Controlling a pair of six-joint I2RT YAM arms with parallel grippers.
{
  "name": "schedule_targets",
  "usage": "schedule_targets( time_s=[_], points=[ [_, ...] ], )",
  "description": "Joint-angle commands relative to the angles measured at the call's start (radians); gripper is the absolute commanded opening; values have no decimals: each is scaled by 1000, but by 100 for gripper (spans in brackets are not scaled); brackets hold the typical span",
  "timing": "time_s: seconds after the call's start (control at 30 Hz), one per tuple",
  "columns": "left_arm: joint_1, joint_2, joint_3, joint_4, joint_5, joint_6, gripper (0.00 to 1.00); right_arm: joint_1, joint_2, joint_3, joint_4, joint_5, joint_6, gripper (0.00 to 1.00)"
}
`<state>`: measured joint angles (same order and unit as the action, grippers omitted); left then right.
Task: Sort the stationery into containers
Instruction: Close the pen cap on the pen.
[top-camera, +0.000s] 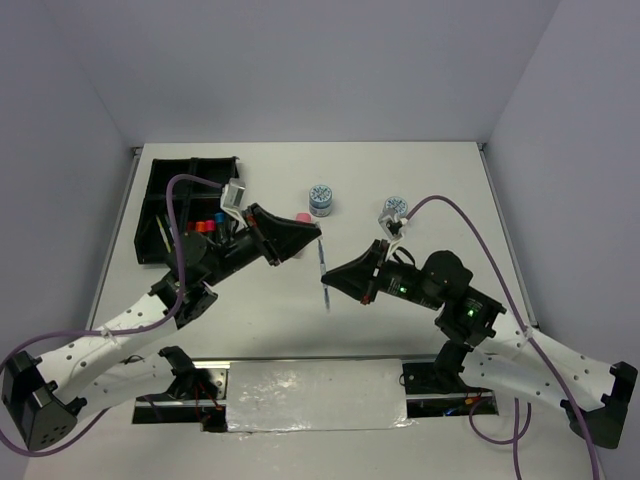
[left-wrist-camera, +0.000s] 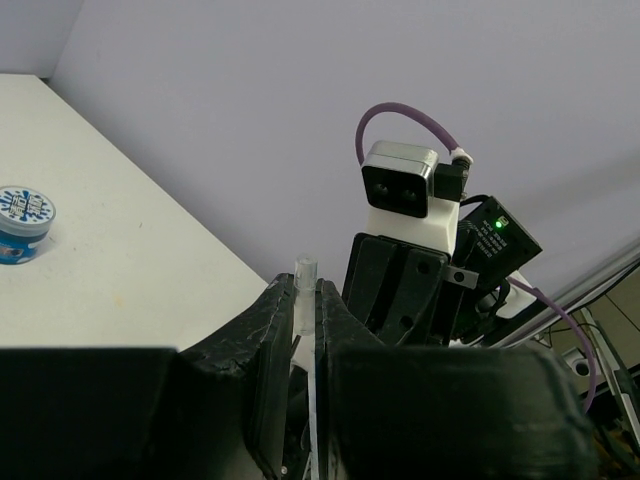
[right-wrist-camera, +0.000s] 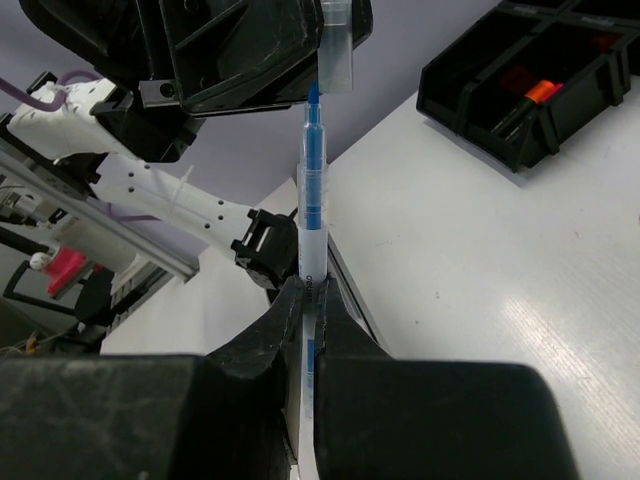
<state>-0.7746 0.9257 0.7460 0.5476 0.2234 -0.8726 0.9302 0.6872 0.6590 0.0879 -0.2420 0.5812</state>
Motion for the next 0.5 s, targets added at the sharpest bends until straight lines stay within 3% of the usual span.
schedule_targets(
  time_s=[0.0,0.47],
  points=[
    [-5,-16,-14,84,22,-29,0,9,9,51,27,29,-17,0],
    [-6,-37,9,37,-44,1,0,10,2,24,18,18,-7,0]
  ],
)
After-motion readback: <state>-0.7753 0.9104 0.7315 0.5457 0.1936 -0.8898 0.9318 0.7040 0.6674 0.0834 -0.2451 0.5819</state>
